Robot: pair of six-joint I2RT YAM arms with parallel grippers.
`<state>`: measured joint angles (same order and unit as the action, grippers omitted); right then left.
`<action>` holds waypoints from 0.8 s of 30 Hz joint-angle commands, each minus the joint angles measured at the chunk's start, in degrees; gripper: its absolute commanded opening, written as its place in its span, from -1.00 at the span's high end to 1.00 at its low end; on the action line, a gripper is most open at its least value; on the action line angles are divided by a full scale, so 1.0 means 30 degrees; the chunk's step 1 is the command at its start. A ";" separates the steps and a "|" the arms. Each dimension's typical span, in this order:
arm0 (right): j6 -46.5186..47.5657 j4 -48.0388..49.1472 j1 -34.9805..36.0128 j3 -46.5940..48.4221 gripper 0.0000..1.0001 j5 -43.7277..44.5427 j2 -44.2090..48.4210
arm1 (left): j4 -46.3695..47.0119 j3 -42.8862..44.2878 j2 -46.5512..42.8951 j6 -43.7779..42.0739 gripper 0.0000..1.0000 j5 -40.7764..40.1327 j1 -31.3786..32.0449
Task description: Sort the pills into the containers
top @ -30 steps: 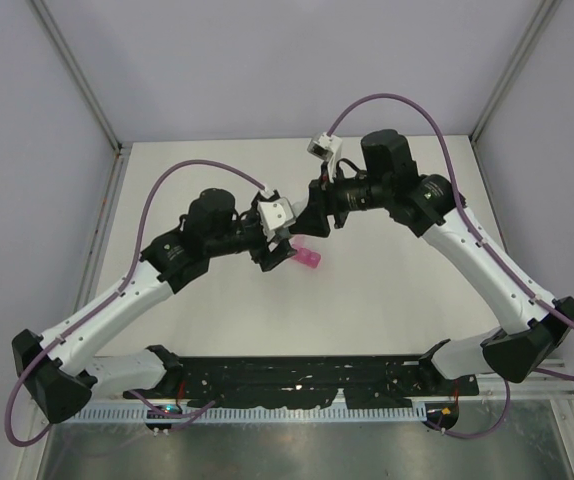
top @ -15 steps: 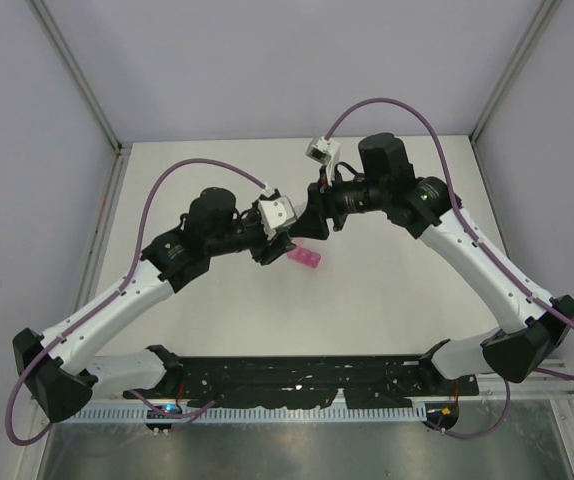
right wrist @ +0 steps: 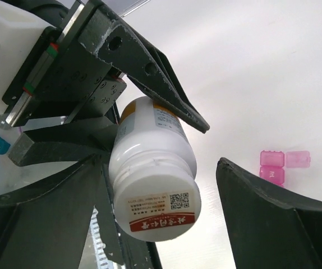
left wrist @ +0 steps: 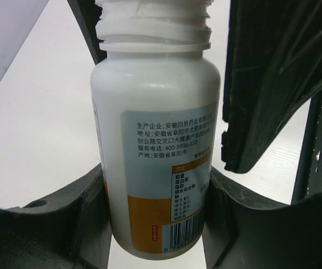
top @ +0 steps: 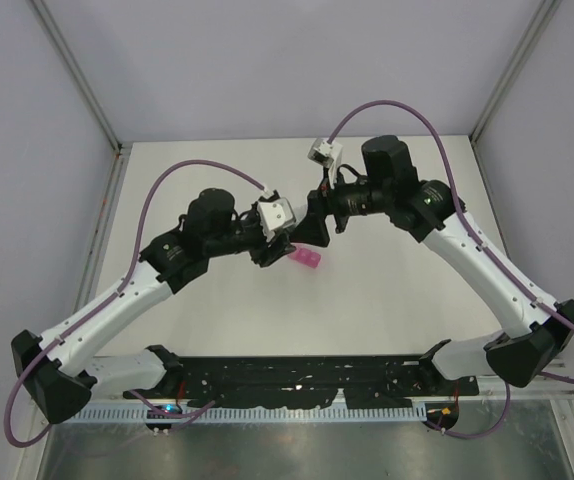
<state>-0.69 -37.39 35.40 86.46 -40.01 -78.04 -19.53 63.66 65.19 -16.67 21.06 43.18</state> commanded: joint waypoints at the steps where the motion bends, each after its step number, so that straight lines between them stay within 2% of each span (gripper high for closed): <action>1: 0.1166 0.0217 -0.0022 0.0244 -0.82 0.0211 0.1111 | 0.0856 -0.0212 -0.1133 0.0282 1.00 0.1268 -0.0124; 7: 0.2629 -0.0661 -0.0022 0.0361 -0.95 0.0386 0.1871 | 0.0446 -0.0623 -0.1748 0.0925 1.00 0.3462 -0.1323; 12: 0.4885 -0.1481 -0.0021 0.0303 -0.95 0.0446 0.3275 | -0.0577 -0.0712 -0.2421 0.1337 1.00 0.6100 -0.2467; 18: 0.6702 -0.2448 0.0124 0.0741 -0.94 -0.0314 0.4128 | -0.1897 -0.0741 -0.2891 0.1657 1.00 0.7245 -0.2820; 24: 0.9484 -0.3300 0.1616 0.1591 -0.87 0.0968 0.4129 | -0.3068 -0.0595 -0.2512 0.2537 1.00 1.0084 -0.3551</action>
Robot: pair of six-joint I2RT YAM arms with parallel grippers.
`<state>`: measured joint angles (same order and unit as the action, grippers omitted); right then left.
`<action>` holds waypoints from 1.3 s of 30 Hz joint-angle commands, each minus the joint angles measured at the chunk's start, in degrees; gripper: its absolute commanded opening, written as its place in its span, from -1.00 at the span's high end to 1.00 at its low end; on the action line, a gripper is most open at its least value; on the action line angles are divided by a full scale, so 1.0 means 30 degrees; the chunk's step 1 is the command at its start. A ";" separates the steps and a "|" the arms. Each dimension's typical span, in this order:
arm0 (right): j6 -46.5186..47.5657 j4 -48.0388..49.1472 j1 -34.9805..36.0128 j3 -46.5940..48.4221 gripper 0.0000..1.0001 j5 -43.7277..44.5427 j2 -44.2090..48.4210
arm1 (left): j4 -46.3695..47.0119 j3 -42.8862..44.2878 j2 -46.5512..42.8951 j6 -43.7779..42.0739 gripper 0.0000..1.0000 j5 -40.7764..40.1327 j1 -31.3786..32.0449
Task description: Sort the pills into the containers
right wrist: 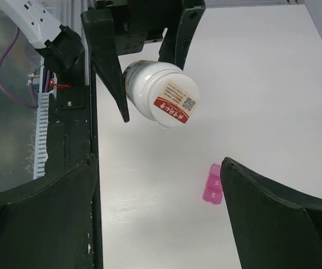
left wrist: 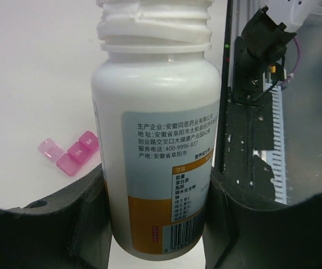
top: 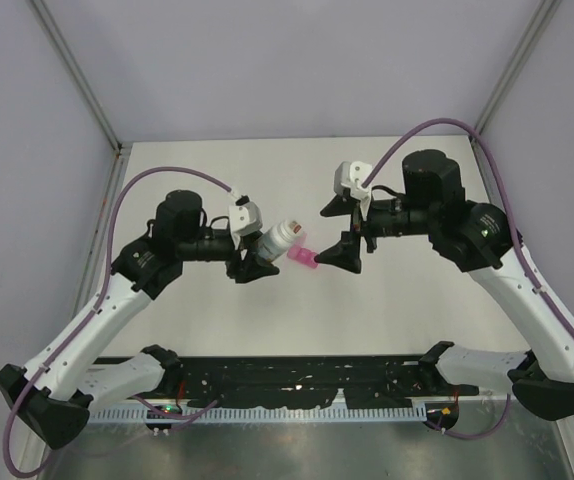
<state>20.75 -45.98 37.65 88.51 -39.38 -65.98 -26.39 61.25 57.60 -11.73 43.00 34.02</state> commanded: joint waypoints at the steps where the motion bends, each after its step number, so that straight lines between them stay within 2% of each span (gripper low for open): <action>1: 0.2949 -0.0436 0.1303 0.0994 -0.86 0.1023 0.0107 | -0.1102 0.0439 0.0220 0.1065 1.00 0.3355 -0.0616; 6: 0.4682 -0.0524 0.2801 0.1200 -0.75 0.2109 -0.0186 | -0.3504 0.1729 0.1246 0.1038 1.00 0.6052 -0.0910; 8: 0.5238 -0.0349 0.3240 0.1113 -0.70 0.2197 -0.0332 | -0.3567 0.1702 0.1219 0.1213 1.00 0.6553 -0.0910; 20: 0.6617 -0.0319 0.4207 0.1434 -0.43 0.3104 -0.0947 | -0.2658 0.0647 0.0545 0.1711 1.00 0.7052 -0.0881; 39: 0.6412 -0.0612 0.5087 0.2313 -0.03 0.3135 -0.2118 | -0.2043 -0.0261 -0.0128 0.2034 1.00 0.6964 -0.0823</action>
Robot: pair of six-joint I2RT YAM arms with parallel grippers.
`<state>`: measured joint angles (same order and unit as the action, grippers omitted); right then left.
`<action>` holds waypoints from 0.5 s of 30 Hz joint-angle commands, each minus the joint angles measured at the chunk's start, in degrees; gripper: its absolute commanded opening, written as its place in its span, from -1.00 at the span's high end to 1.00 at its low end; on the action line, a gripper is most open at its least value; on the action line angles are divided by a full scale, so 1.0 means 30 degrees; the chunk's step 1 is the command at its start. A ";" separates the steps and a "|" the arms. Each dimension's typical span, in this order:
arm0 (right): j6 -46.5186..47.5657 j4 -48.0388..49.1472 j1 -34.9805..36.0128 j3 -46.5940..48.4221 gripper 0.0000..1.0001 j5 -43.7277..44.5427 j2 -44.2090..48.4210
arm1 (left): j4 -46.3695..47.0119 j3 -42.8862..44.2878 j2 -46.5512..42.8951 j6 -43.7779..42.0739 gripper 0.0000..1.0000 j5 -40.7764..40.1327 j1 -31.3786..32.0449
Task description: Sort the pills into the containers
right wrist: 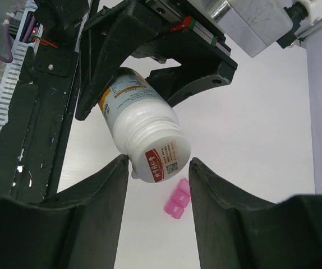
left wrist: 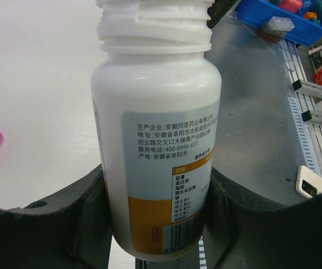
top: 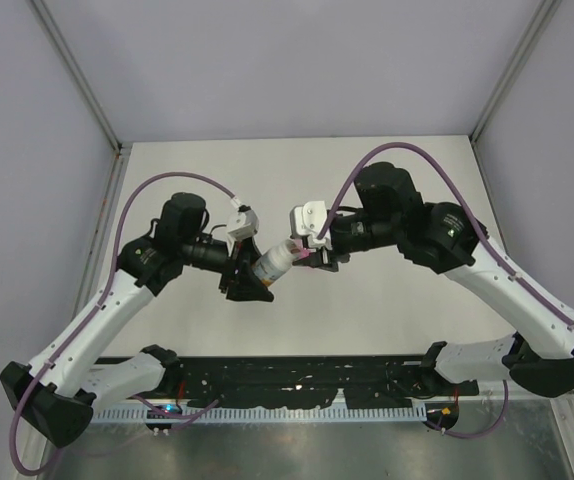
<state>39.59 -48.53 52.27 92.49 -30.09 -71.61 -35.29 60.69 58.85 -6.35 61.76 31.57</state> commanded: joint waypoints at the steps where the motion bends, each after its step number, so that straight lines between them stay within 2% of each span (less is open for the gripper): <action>1: 0.0161 0.0211 0.0242 0.1045 0.00 0.0067 -0.0240 | 0.0923 -0.0130 -0.0573 0.0270 1.00 0.0713 -0.0007; 4: 0.0220 0.0123 0.0242 0.1133 0.11 0.0242 -0.0269 | 0.0952 -0.0335 -0.0749 0.0183 1.00 0.0684 -0.0007; 10: 0.0513 -0.0286 0.0243 0.1456 0.46 0.0478 -0.0269 | 0.0923 -0.0775 -0.1072 -0.0549 1.00 0.0333 0.0140; 15: 0.0572 -0.0375 0.0242 0.1719 0.52 0.0916 -0.0357 | 0.0249 -0.0717 -0.0926 -0.1310 1.00 -0.0077 0.0286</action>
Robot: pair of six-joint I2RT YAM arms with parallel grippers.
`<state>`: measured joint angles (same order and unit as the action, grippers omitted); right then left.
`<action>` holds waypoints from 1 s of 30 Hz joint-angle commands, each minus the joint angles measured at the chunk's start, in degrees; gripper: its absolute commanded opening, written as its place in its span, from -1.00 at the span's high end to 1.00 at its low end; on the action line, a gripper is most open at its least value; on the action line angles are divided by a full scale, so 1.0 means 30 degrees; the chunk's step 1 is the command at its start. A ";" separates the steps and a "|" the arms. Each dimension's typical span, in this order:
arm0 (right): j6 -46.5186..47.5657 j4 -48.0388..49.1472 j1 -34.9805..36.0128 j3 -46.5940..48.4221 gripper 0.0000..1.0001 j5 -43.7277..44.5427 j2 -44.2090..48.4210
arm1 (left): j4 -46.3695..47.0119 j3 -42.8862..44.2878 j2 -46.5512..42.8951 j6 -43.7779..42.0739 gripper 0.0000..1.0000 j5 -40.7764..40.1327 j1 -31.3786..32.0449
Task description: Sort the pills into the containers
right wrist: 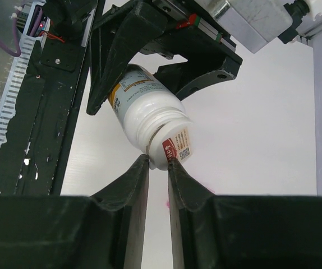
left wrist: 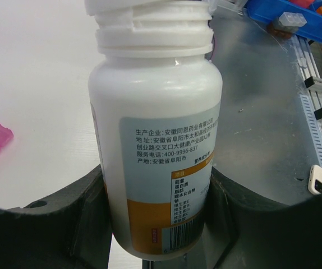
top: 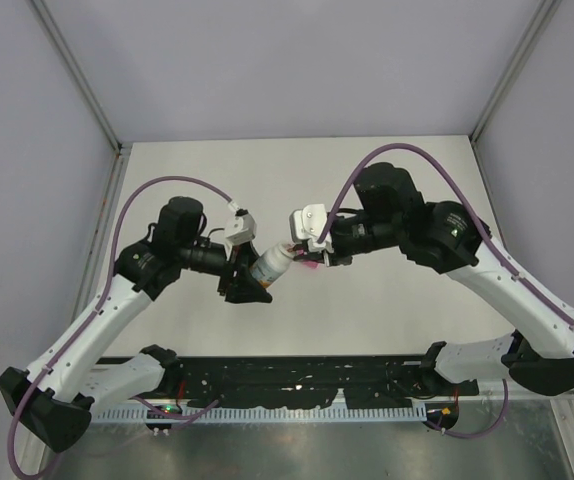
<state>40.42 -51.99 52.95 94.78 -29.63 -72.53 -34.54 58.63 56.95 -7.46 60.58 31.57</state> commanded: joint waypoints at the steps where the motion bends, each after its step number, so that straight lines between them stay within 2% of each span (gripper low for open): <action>1: 0.0266 0.0805 0.0017 0.0955 0.53 0.0822 -0.0051 | -0.0086 -0.0032 -0.0320 -0.1056 1.00 0.0287 0.0315; 20: -0.0671 0.1479 0.0046 0.1365 0.53 0.2316 -0.0285 | -0.0291 -0.0413 -0.0525 -0.1701 1.00 -0.0211 0.0550; 25: -0.1257 0.1801 0.0017 0.1570 0.34 0.2463 -0.0578 | -0.0321 -0.0442 -0.0584 -0.1848 1.00 -0.0270 0.0667; 30: -0.1580 0.1977 0.0017 0.1832 0.24 0.2463 -0.0929 | -0.0350 -0.0617 -0.0643 -0.1935 1.00 -0.0329 0.0726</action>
<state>37.34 -49.15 52.97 97.27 -22.96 -74.74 -36.14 56.99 56.47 -12.27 59.13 33.39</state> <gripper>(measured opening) 0.367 0.561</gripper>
